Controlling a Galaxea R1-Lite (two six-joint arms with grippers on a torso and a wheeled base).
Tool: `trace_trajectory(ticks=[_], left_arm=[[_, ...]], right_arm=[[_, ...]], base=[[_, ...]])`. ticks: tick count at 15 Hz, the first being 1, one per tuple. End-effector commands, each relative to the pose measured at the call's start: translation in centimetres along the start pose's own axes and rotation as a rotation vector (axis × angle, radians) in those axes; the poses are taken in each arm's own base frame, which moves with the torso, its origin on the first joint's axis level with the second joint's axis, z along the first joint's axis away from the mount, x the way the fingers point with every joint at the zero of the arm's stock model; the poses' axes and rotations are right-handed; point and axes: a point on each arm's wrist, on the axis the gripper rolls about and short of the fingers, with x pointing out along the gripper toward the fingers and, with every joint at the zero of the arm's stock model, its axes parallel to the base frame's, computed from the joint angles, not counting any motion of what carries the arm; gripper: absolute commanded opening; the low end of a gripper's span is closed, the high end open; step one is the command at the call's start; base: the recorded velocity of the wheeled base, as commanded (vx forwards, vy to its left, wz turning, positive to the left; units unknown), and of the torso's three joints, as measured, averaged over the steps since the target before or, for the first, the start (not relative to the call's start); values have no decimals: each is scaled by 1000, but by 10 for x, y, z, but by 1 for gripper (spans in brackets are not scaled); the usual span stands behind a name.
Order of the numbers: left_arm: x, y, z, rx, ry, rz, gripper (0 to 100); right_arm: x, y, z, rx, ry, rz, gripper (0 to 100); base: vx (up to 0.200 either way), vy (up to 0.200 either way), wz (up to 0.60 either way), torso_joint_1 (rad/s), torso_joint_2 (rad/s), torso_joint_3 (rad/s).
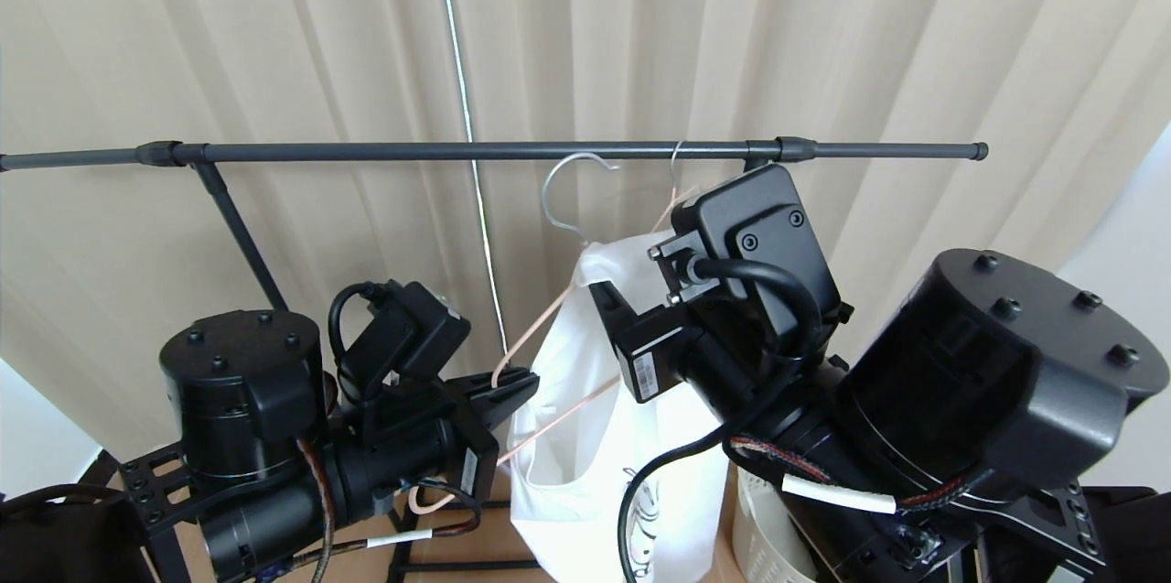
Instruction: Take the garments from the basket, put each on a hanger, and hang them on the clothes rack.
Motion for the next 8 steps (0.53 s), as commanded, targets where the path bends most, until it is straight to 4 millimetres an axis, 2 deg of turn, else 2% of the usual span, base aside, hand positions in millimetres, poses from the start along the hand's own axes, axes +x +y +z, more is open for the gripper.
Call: trace_trajectory(ticks=[1, 8], left_arm=[[-1, 1, 1, 1, -11, 14, 0], [-5, 3, 2, -19, -75, 47, 0]], right_arm=[[3, -7, 0, -3, 0, -22, 100], [0, -11, -1, -17, 3, -22, 100]], base=[[0, 0, 0, 0, 0, 0], [0, 0, 0, 0, 0, 0]])
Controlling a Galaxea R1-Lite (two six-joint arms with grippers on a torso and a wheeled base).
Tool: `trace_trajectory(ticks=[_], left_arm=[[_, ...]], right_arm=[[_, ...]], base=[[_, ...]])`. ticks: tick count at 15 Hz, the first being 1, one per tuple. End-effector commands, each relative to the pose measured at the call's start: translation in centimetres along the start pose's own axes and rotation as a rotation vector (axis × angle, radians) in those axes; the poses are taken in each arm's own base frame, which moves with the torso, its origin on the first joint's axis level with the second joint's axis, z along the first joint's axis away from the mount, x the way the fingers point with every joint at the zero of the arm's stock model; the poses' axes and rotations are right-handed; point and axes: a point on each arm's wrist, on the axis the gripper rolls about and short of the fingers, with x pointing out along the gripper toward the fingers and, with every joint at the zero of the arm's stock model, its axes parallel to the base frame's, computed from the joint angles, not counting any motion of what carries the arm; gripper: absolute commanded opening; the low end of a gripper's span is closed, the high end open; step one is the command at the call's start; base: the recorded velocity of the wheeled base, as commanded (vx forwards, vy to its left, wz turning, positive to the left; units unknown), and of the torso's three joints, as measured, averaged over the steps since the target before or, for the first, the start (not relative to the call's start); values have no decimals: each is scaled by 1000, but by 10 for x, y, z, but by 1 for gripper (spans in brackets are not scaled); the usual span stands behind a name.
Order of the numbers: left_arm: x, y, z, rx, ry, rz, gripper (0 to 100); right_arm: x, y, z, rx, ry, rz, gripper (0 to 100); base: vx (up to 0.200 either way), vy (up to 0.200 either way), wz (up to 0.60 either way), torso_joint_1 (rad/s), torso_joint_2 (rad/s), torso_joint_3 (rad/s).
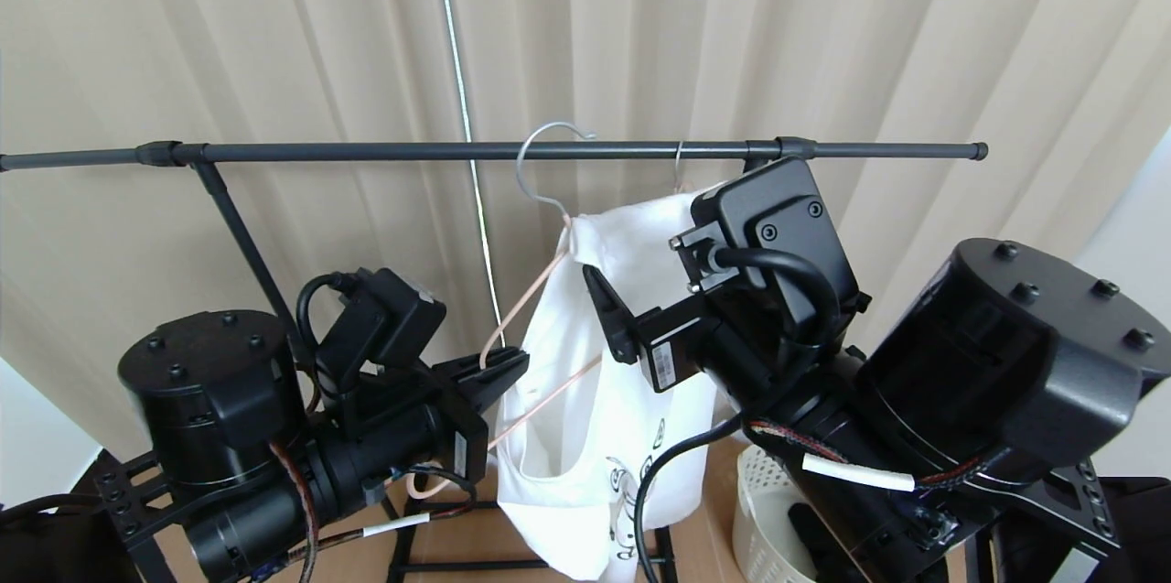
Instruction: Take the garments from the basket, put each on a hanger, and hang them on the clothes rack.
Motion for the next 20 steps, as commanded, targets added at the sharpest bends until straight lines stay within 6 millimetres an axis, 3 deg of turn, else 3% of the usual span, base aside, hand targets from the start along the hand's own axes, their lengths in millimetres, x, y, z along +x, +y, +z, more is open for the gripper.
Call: trace_trajectory(ticks=[1, 7, 11, 16, 20], left_arm=[[-2, 1, -2, -2, 0, 5, 0], [-3, 6, -3, -7, -3, 26, 0], [-8, 13, -12, -30, 17, 50, 0], [-17, 16, -27, -30, 41, -1, 0], [-20, 13, -38, 6, 77, -57, 0]], right_arm=[[0, -1, 0, -1, 1, -1, 100], [-2, -5, -4, -15, 9, 8, 100], [-25, -18, 1, -22, -48, 204, 100], [-26, -71, 14, -58, -10, 243, 100], [-23, -125, 42, -131, 152, 413, 100]], base=[[0, 0, 0, 0, 0, 0], [0, 0, 0, 0, 0, 0], [0, 0, 0, 0, 0, 0], [0, 0, 0, 0, 0, 0], [0, 0, 0, 0, 0, 0]])
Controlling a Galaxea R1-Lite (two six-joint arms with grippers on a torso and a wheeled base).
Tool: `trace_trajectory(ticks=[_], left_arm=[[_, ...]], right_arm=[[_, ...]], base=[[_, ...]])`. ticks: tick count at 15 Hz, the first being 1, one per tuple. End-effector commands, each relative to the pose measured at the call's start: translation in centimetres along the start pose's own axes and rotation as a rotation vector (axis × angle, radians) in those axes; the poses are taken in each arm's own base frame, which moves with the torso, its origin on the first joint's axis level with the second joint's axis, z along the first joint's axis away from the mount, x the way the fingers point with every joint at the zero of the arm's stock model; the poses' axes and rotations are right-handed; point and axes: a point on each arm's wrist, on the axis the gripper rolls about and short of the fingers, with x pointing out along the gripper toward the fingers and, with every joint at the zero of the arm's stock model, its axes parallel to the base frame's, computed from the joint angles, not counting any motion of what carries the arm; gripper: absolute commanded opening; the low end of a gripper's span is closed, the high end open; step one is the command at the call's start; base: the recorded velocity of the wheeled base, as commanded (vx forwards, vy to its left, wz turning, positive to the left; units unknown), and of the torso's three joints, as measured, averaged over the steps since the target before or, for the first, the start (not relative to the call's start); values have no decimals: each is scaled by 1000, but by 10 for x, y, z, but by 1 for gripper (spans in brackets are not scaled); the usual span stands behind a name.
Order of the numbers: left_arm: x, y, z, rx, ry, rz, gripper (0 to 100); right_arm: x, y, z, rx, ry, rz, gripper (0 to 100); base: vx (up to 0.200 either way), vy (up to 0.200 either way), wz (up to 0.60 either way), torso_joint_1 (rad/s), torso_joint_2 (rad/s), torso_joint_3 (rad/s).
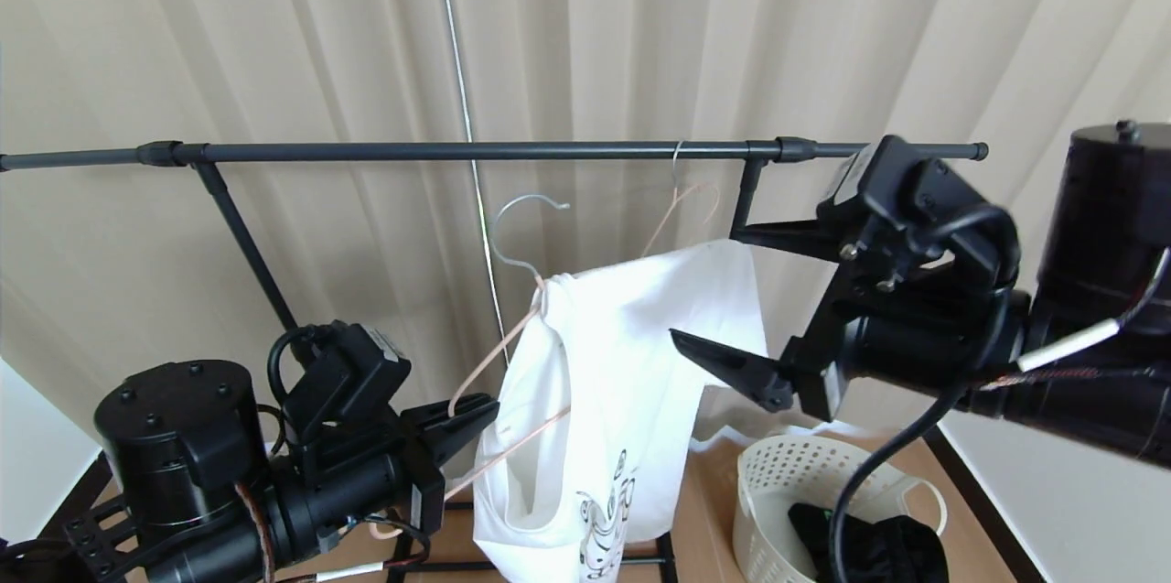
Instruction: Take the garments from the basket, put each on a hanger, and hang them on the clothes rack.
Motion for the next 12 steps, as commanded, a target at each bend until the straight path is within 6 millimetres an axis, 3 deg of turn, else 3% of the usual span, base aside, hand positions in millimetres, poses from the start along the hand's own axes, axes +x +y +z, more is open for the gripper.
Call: trace_trajectory(ticks=[1, 3, 6, 10, 12], left_arm=[[-1, -1, -5, 13, 20, -14, 0], [-2, -3, -9, 46, 34, -43, 0], [-1, -6, -10, 66, 30, -99, 0], [-6, -11, -16, 135, 29, -207, 0], [-7, -11, -17, 156, 26, -223, 0]], right_arm=[[-33, -40, 27, -27, -31, 18, 100], [-41, -51, 31, -64, 69, 157, 100], [-33, -63, 31, -149, 151, 243, 100], [-16, -80, 27, -307, 365, 433, 100], [1, -81, 17, -287, 432, 498, 100]], base=[[0, 0, 0, 0, 0, 0], [0, 0, 0, 0, 0, 0], [0, 0, 0, 0, 0, 0], [0, 0, 0, 0, 0, 0], [0, 0, 0, 0, 0, 0]])
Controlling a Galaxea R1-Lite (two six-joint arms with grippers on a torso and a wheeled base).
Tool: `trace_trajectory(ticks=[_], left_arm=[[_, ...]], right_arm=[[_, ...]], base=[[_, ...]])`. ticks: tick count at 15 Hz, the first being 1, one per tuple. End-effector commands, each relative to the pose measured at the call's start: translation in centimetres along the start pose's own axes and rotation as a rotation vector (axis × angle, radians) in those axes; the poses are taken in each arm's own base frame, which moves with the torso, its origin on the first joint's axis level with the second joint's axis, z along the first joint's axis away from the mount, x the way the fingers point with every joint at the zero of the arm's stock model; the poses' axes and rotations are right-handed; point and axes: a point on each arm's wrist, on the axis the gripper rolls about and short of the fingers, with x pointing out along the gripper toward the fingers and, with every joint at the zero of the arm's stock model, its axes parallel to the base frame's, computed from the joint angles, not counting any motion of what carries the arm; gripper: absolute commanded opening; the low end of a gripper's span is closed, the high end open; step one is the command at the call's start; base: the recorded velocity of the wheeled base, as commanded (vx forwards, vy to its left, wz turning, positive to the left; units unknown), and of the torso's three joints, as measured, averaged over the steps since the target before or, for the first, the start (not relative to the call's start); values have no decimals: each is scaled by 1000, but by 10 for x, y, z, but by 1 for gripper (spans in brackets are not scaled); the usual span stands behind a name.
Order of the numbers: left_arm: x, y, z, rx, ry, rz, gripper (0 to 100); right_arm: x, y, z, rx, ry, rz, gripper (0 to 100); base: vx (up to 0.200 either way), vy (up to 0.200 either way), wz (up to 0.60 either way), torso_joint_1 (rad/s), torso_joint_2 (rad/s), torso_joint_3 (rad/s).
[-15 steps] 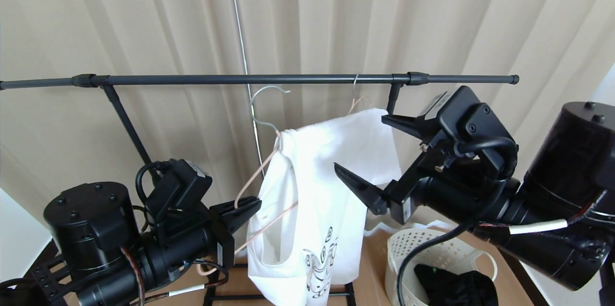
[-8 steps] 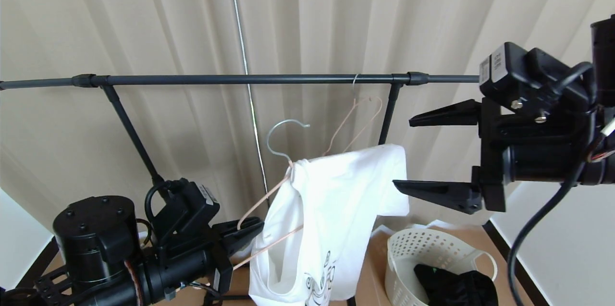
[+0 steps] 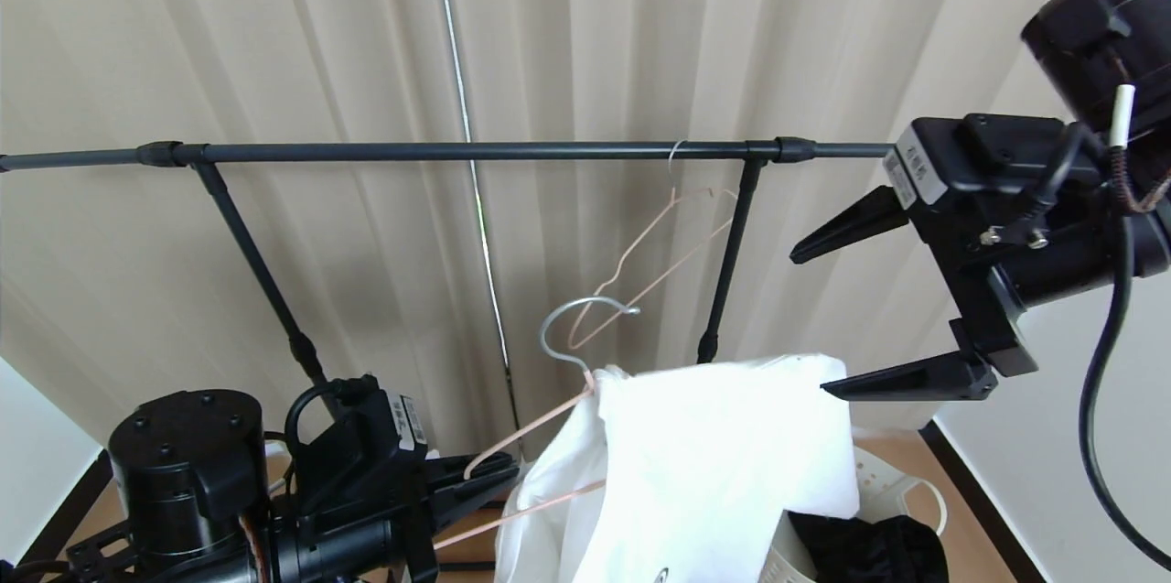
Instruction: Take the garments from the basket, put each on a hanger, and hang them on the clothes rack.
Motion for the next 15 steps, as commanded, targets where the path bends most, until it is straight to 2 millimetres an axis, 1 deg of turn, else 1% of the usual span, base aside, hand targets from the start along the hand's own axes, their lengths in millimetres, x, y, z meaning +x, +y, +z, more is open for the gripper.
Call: trace_trajectory(ticks=[1, 2, 3, 4, 6, 8, 9, 11, 15], left_arm=[[0, -1, -1, 0, 3, -4, 0], [0, -4, -1, 18, 4, -17, 0], [-1, -5, -2, 25, 7, -17, 0], [-1, -5, -2, 25, 7, -18, 0], [-2, -5, -2, 26, 7, -18, 0], [-1, -5, -1, 29, 3, -18, 0], [-1, -5, -1, 29, 3, -18, 0], [-1, -5, -1, 29, 1, -18, 0], [0, -3, 3, 42, -28, -5, 0]], right_arm=[[26, -17, -6, 22, 40, 54, 100], [40, -15, -6, 18, 52, 100, 100], [46, -13, -2, 10, 46, 124, 100], [48, -13, -1, 8, 45, 126, 100], [65, -10, 1, 6, 56, 179, 100], [72, -8, 3, 0, 60, 200, 100], [72, -8, 3, 0, 60, 200, 100], [80, -9, 2, 8, 50, 224, 100], [88, -9, 2, 7, 40, 244, 100]], base=[[0, 0, 0, 0, 0, 0], [0, 0, 0, 0, 0, 0], [0, 0, 0, 0, 0, 0], [0, 0, 0, 0, 0, 0], [0, 0, 0, 0, 0, 0], [0, 0, 0, 0, 0, 0], [0, 0, 0, 0, 0, 0], [0, 0, 0, 0, 0, 0], [0, 0, 0, 0, 0, 0]])
